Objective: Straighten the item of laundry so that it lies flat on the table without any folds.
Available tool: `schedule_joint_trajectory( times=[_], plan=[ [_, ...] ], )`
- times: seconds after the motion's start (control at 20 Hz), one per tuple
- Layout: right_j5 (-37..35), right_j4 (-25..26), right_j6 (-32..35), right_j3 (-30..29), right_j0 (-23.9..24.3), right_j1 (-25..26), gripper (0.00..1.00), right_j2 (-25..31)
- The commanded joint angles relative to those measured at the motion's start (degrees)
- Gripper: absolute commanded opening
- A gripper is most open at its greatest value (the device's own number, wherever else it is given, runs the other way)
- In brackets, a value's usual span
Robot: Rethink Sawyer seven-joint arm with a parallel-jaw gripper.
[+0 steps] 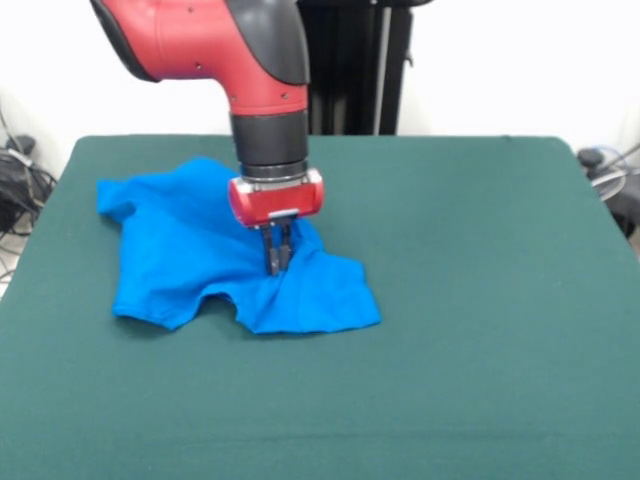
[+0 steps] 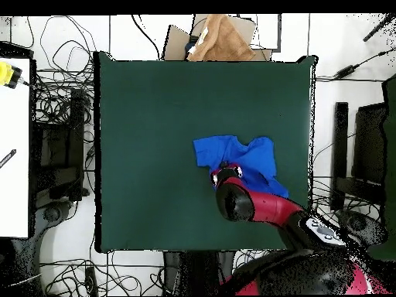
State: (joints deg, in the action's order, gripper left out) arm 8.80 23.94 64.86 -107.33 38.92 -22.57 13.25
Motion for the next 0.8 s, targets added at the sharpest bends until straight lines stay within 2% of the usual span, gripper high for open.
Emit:
schedule_joint_trajectory(
  times=[0.05,0.8],
  plan=[
    [-3.40,-4.12,14.91,-3.72,-4.48,8.79,0.00,5.08],
    [-1.54,-5.24,15.54,-6.36,-5.54,8.07,0.00,3.57]
  ],
)
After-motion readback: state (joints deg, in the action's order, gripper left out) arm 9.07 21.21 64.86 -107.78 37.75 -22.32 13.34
